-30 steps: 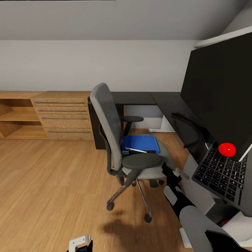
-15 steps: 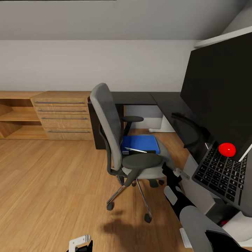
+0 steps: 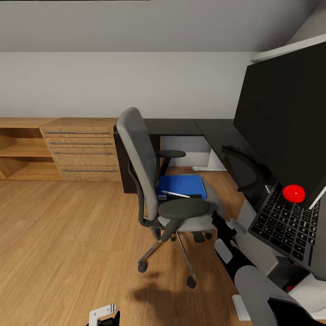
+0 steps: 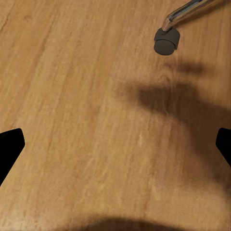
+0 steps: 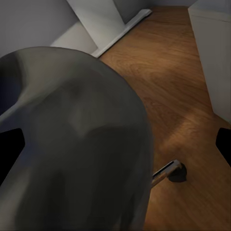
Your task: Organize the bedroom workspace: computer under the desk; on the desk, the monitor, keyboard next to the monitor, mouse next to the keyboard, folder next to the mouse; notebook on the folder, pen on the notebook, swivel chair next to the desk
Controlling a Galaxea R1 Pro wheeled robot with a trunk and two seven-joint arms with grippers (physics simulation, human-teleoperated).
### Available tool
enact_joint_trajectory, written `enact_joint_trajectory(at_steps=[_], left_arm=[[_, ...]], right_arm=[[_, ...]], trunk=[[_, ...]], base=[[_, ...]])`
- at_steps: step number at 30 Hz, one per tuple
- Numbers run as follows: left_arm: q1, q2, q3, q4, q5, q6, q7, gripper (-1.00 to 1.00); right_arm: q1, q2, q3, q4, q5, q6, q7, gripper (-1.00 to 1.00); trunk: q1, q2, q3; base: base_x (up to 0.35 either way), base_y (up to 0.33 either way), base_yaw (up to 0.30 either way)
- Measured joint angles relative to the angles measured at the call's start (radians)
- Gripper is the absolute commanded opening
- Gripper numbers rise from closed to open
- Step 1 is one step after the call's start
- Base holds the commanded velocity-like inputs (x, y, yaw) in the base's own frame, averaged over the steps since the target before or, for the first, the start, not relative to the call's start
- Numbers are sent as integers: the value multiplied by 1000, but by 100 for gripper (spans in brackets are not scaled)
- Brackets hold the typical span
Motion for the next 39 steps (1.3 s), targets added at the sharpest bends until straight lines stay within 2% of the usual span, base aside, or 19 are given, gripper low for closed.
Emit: enact_joint_trajectory(at_steps=[4, 11, 26, 39], left_arm=[[0, 0, 0, 0, 0, 0, 0, 100], [0, 0, 0, 0, 0, 0, 0, 100], [0, 0, 0, 0, 0, 0, 0, 100], [0, 0, 0, 0, -1, 0, 1, 100]], right_arm=[[0, -1, -3, -3, -4, 8, 0, 100], [0, -1, -6, -26, -47, 70, 3, 100], [0, 7, 3, -28, -54, 74, 2, 100], [0, 14, 1, -30, -54, 75, 1, 100]], trunk=[[0, 0, 0], [0, 0, 0], [0, 0, 0], [0, 0, 0]], base=[[0, 0, 0], [0, 0, 0], [0, 0, 6], [0, 0, 218]])
